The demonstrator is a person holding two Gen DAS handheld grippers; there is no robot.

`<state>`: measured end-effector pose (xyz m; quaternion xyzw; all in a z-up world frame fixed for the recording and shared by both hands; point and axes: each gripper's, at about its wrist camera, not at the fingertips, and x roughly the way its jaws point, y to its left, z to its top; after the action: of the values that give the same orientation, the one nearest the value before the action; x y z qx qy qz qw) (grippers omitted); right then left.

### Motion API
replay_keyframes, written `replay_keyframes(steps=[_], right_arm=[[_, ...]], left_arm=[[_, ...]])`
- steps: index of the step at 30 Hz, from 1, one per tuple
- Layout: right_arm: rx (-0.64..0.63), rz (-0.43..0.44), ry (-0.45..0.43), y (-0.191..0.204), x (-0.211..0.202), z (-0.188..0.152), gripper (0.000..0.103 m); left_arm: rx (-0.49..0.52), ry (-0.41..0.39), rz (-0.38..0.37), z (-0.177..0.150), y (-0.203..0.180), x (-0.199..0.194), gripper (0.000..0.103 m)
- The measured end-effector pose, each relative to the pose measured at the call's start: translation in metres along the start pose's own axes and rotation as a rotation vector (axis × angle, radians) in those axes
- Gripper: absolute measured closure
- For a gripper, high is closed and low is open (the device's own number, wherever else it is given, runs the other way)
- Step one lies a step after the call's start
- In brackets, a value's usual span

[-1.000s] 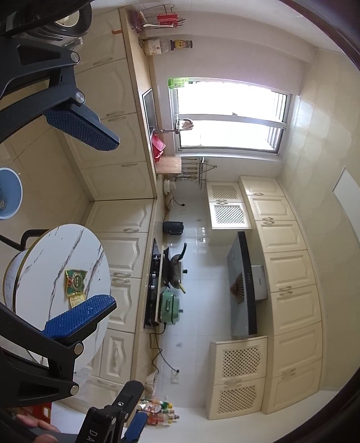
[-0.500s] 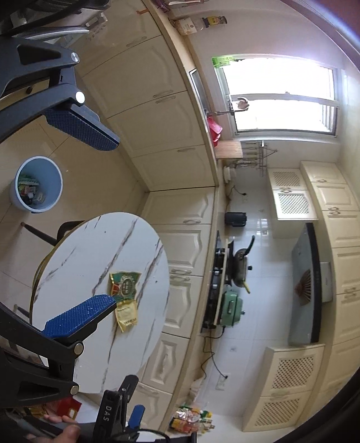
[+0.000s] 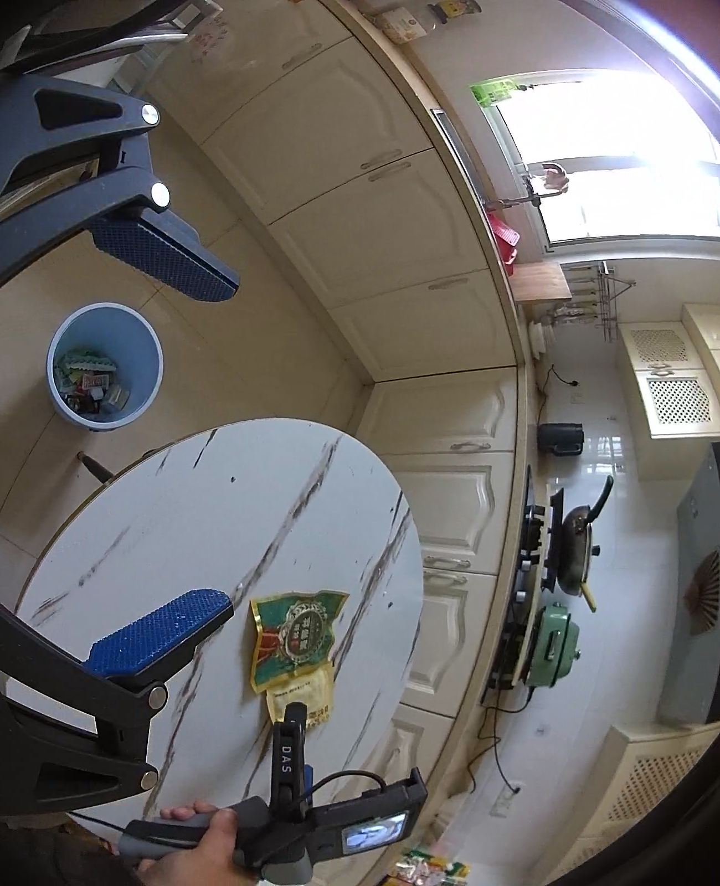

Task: Collect trash
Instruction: 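Withdraw both tools from the bin back toward the table, then grasp the yellow packet with the right tool while the left tool grasps the green-gold pickle packet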

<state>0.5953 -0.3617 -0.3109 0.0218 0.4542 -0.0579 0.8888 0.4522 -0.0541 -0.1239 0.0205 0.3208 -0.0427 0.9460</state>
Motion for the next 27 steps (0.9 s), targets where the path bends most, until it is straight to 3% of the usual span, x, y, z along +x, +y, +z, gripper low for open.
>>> replay_keyframes(steps=[5,9,11,12,13,21,24,25,27], right_arm=[[-0.001,0.038,0.022,0.003,0.025,0.011,0.0],[-0.065,0.038,0.026,0.009,0.036,0.014,0.008],[-0.086,0.048,0.019,0.01,0.036,0.015,0.011],[-0.114,0.068,0.008,0.013,0.034,0.015,0.015],[-0.14,0.084,-0.001,0.016,0.032,0.016,0.03],[-0.162,0.144,-0.022,0.01,0.03,0.02,0.055],[-0.171,0.184,-0.04,0.014,0.024,0.02,0.072],[-0.176,0.2,-0.038,0.017,0.023,0.02,0.085],[-0.205,0.18,-0.037,0.028,0.023,0.022,0.088]], left_arm=[[0.017,0.023,-0.023,0.03,-0.003,0.042,0.001],[0.042,0.038,-0.06,0.052,-0.015,0.073,0.001],[0.059,0.05,-0.069,0.044,-0.017,0.085,0.001],[0.066,0.054,-0.069,0.049,-0.02,0.092,0.001],[0.067,0.056,-0.068,0.042,-0.022,0.095,0.001],[0.039,0.1,-0.091,0.034,-0.012,0.118,0.001],[0.021,0.111,-0.085,0.025,-0.001,0.118,0.001],[0.011,0.118,-0.082,0.024,0.003,0.121,0.001],[-0.011,0.13,-0.084,0.021,0.011,0.127,0.001]])
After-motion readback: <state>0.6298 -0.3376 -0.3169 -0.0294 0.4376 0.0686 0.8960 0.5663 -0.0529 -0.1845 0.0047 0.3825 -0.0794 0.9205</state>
